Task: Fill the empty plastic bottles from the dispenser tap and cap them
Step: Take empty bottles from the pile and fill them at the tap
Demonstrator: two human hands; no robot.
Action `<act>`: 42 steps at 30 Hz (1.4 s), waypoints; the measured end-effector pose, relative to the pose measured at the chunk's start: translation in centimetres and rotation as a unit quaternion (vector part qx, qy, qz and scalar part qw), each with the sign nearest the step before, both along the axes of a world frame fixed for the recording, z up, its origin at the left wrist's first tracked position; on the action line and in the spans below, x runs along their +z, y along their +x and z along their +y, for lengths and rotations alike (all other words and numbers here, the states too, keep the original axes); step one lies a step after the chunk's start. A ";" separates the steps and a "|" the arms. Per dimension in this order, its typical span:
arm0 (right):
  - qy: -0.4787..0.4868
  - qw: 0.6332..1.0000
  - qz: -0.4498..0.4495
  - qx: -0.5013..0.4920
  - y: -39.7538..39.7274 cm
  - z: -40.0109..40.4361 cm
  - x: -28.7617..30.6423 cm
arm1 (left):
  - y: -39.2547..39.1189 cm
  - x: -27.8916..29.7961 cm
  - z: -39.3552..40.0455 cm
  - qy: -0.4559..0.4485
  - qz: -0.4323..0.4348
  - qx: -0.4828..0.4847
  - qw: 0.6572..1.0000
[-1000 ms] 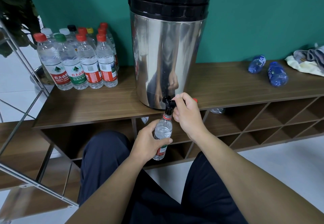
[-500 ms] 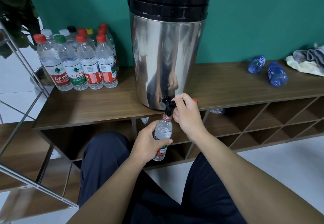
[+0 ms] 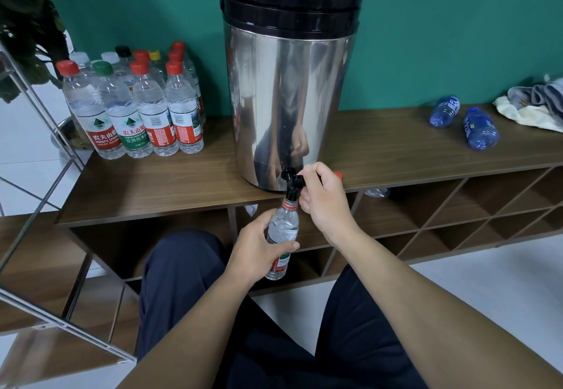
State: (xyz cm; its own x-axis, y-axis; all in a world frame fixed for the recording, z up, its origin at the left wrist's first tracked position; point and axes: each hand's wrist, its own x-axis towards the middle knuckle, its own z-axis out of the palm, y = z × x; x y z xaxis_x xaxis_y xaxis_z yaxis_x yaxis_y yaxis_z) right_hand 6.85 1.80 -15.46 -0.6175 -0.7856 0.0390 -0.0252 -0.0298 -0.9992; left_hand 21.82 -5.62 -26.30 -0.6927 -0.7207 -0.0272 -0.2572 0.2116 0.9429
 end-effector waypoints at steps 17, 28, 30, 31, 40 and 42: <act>0.006 0.999 0.036 -0.005 -0.1 -0.1 -0.1 | 0.0 0.4 0.2 -0.003 -0.007 0.001 1.000; 0.047 0.982 0.173 -0.053 -0.2 0.1 0.3 | 0.1 0.7 0.4 0.007 -0.006 0.002 1.000; 0.055 0.973 0.215 -0.060 -0.2 0.4 0.9 | 0.0 0.7 0.4 0.007 -0.009 0.006 1.000; 0.054 0.970 0.230 -0.060 -0.2 0.5 1.2 | 0.0 0.8 0.4 0.006 -0.012 0.008 1.000; 0.082 0.910 0.406 -0.036 0.0 0.4 3.8 | -0.1 0.9 0.5 -0.011 -0.012 0.021 1.000; 0.084 0.908 0.409 -0.031 0.1 0.5 3.9 | 0.0 0.9 0.6 -0.016 -0.011 0.023 1.000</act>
